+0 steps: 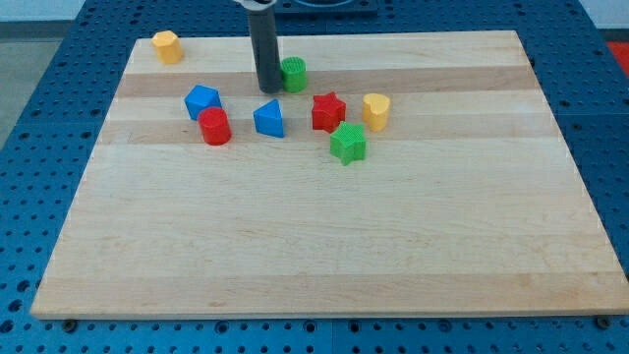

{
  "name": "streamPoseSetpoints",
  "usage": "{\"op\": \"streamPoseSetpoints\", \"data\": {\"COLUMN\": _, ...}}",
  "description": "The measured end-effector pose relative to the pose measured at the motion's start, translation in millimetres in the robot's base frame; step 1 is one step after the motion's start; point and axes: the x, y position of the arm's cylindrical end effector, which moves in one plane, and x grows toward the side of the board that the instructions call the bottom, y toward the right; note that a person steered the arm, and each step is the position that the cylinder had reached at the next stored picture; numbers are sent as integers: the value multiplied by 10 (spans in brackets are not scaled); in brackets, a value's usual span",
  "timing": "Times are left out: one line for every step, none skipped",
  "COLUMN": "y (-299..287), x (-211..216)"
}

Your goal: Place the green circle diagonal to the cube

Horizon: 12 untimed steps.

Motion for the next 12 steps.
{"op": "streamPoseSetpoints", "data": {"y": 174, "x": -49}}
{"op": "streamPoseSetpoints", "data": {"y": 439, "x": 59}}
{"op": "streamPoseSetpoints", "data": {"y": 679, "x": 51}}
{"op": "streamPoseSetpoints", "data": {"y": 892, "x": 152}}
{"op": "streamPoseSetpoints", "data": {"y": 1029, "x": 270}}
{"op": "streamPoseSetpoints", "data": {"y": 1074, "x": 228}}
{"op": "streamPoseSetpoints", "data": {"y": 1074, "x": 64}}
{"op": "streamPoseSetpoints", "data": {"y": 1076, "x": -104}}
{"op": "streamPoseSetpoints", "data": {"y": 1109, "x": -242}}
{"op": "streamPoseSetpoints", "data": {"y": 1218, "x": -325}}
{"op": "streamPoseSetpoints", "data": {"y": 1400, "x": -371}}
{"op": "streamPoseSetpoints", "data": {"y": 1468, "x": -414}}
